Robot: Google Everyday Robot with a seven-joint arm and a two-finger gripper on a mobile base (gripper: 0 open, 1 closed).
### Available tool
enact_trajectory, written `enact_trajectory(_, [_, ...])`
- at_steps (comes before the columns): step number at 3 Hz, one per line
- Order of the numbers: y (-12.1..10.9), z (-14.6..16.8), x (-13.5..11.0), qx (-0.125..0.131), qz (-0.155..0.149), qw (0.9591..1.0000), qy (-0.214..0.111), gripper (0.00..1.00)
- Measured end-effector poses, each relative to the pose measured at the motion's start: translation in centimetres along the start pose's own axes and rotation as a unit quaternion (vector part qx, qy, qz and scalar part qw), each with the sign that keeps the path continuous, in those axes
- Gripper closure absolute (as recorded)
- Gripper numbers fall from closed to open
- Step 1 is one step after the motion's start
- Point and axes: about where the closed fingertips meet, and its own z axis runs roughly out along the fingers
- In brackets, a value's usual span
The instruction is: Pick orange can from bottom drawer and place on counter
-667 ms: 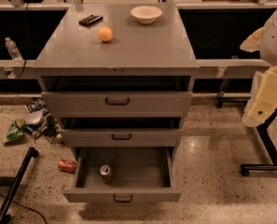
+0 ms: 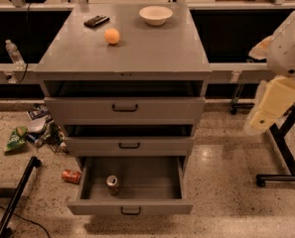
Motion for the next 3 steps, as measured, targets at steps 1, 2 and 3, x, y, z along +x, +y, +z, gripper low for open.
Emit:
enact_trajectory(1, [0.8, 7.1, -1.5, -0.026, 0.011, 0.9980, -0.056, 0.00])
enact_trajectory(2, [1.7, 15.3, -3.9, -0.050, -0.006, 0.9928, -0.109, 0.00])
enact_trajectory(3, [1.8, 22.2, -7.0, -0.054, -0.006, 0.9864, -0.155, 0.00])
